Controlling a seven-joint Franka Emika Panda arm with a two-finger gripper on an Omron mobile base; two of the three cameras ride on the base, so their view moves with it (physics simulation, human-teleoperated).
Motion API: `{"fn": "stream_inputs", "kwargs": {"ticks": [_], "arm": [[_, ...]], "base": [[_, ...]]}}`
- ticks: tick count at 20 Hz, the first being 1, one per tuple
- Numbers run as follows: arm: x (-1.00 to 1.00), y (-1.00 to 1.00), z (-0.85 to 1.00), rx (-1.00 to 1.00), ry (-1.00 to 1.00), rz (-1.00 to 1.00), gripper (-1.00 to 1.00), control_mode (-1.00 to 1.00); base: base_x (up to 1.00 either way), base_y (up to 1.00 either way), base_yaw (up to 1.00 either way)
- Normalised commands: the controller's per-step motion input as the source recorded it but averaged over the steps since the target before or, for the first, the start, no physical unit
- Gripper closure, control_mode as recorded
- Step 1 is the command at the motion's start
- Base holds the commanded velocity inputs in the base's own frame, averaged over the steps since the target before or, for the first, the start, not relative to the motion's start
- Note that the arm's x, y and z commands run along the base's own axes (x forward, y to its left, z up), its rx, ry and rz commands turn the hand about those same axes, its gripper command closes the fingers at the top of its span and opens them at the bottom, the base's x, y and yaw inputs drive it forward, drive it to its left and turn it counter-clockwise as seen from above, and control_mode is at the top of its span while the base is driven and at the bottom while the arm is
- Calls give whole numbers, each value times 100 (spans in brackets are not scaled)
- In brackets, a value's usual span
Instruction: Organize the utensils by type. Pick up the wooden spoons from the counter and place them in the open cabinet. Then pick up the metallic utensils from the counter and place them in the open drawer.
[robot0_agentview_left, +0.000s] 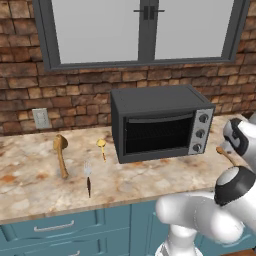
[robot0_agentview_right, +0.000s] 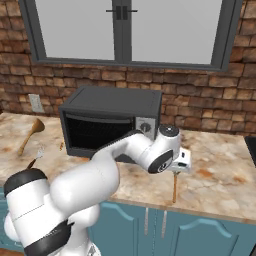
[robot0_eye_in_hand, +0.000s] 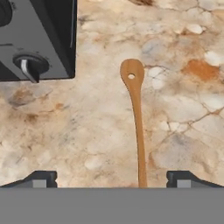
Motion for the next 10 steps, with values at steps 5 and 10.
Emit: {"fn": "stream_inputs", "kwargs": {"ticks": [5, 10], "arm": [[0, -45, -32, 0, 0, 0, -100, -100], [0, -14, -37, 0, 1, 0, -100, -100]], "base": [[0, 0, 0], [0, 0, 0]]}}
